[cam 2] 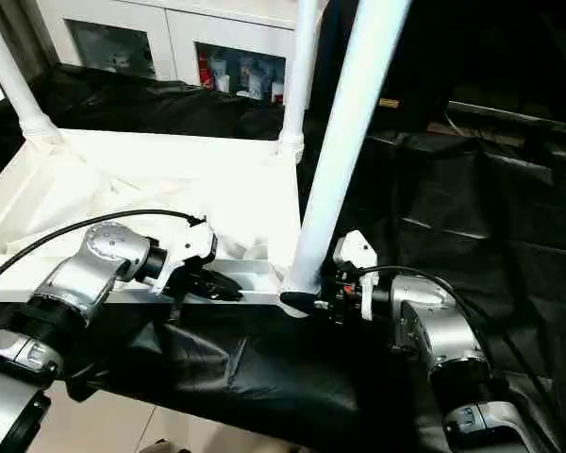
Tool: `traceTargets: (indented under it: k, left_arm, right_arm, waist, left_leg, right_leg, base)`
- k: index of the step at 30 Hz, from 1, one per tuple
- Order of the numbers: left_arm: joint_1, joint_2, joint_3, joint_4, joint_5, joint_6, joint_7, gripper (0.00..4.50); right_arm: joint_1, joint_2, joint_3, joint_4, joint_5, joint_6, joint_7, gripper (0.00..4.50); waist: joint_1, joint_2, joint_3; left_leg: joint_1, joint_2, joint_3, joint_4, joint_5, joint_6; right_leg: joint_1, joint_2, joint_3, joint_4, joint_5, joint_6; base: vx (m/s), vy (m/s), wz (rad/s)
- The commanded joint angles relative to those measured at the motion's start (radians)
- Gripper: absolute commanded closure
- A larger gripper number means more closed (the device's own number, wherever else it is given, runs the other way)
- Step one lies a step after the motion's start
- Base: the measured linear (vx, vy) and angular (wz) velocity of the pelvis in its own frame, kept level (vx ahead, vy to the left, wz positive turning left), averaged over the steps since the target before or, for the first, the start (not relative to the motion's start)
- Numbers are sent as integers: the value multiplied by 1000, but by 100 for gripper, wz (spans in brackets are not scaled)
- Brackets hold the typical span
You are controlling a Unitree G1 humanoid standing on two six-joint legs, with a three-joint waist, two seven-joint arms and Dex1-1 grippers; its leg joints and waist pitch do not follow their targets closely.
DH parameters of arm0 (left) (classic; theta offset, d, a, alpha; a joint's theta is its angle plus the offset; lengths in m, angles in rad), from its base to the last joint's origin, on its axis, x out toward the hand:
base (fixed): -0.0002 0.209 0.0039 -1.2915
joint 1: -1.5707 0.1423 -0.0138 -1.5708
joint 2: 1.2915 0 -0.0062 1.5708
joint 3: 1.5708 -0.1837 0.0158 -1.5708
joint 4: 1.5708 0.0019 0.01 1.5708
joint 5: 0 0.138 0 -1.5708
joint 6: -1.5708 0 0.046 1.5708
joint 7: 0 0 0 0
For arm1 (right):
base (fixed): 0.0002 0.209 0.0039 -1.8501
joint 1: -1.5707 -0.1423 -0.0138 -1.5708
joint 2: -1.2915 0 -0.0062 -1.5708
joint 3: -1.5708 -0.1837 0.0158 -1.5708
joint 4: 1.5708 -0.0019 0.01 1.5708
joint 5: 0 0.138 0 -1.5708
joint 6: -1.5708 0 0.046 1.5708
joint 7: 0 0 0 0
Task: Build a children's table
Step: Rotate leg to tighten
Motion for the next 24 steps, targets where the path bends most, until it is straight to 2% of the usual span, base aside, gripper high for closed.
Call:
traceTargets:
  k: [1,3,4,6,7,8,9,10,12,13,14,16,19,21,22,24]
  left_arm:
    - [17,-7,-26,-25,-8,7,-19,450]
    - [15,-15,-21,-12,-1,0,10,450]
    - [-1,-38,-9,30,27,-22,102,450]
    - [-20,-64,5,74,43,-35,185,450]
    - [-32,-81,14,103,50,-38,235,450]
    - [-32,-81,14,103,50,-38,235,450]
    - [-53,-116,23,142,58,-31,310,450]
    - [-53,-116,23,142,58,-31,310,450]
    - [-80,-163,30,181,67,-11,397,450]
    - [-96,-196,30,204,73,-4,446,450]
    - [-104,-215,30,216,75,-2,472,450]
    - [-121,-252,31,237,80,5,526,450]
    - [-142,-306,32,267,86,5,592,450]
    - [-143,-320,26,270,88,-3,589,450]
    - [-140,-325,20,264,89,-9,576,450]
    - [-135,-320,19,262,88,-19,552,450]
  right_arm:
    - [14,-2,4,-21,7,16,9,153]
    - [18,3,3,-20,6,20,-2,165]
    - [19,20,-6,-4,-5,19,-52,166]
    - [12,41,-14,30,-29,27,-135,169]
    - [5,56,-18,59,-52,33,-199,170]
    - [5,56,-18,59,-52,33,-199,170]
    - [-5,93,-33,106,-86,31,-333,170]
    - [-5,93,-33,106,-86,31,-333,170]
    - [-27,149,-70,168,-97,41,-505,171]
    - [-50,188,-105,214,-96,50,-635,171]
    - [-62,208,-124,233,-91,59,-694,171]
    - [-84,245,-150,266,-82,63,-785,171]
    - [-117,295,-171,305,-77,62,-881,171]
    - [-123,304,-148,303,-105,37,-881,171]
    - [-119,305,-118,292,-136,4,-864,171]
    - [-114,302,-101,284,-159,-42,-846,116]
  waist:
    - [6,-2,-55]
    - [5,-4,-54]
    - [5,-3,-54]
    - [3,-4,-52]
    - [2,-7,-49]
    - [1,-7,-48]
    - [0,-8,-47]
    - [-3,-6,-45]
    - [-8,-3,-43]
    - [-9,1,-45]
    - [-11,3,-46]
    - [-12,0,-47]
    - [-12,6,-49]
    - [-10,3,-51]
    - [-8,5,-51]
    - [-7,3,-53]
  left_leg:
    - [1,31,-9,-63,-117,82]
    - [2,30,-8,-63,-123,80]
    - [2,31,-9,-63,-128,77]
    - [4,28,-9,-64,-142,67]
    - [9,26,-10,-67,-176,50]
    - [8,25,-11,-67,-184,44]
    - [8,26,-13,-70,-202,36]
    - [8,25,-12,-70,-209,33]
    - [10,23,-15,-73,-227,13]
    - [12,23,-18,-74,-231,1]
    - [12,24,-20,-76,-230,-8]
    - [11,23,-18,-74,-234,-3]
    - [10,21,-18,-73,-230,1]
    - [8,21,-17,-72,-212,7]
    - [4,21,-17,-72,-206,13]
    - [4,21,-16,-70,-192,23]
  right_leg:
    - [56,-73,39,-58,-48,-267]
    - [55,-73,39,-60,-65,-262]
    - [54,-74,40,-61,-77,-259]
    - [50,-74,41,-68,-113,-249]
    - [48,-76,42,-77,-186,-234]
    - [48,-76,42,-79,-215,-226]
    - [47,-77,42,-84,-268,-205]
    - [41,-77,43,-87,-290,-196]
    - [39,-77,42,-94,-351,-175]
    - [39,-78,42,-94,-367,-167]
    - [38,-77,42,-94,-359,-165]
    - [39,-76,43,-95,-341,-167]
    - [40,-75,44,-94,-304,-172]
    - [43,-73,43,-89,-252,-182]
    - [46,-75,43,-87,-231,-184]
    - [48,-75,43,-84,-200,-189]
  base:
    - [0,0,0]
    - [0,0,0]
    - [0,0,0]
    - [0,0,0]
    - [0,0,0]
    - [0,0,0]
    - [0,0,0]
    - [0,0,0]
    - [0,0,0]
    - [0,0,0]
    - [0,0,0]
    - [0,0,0]
    - [0,0,0]
    - [0,0,0]
    - [0,0,0]
    - [0,0,0]
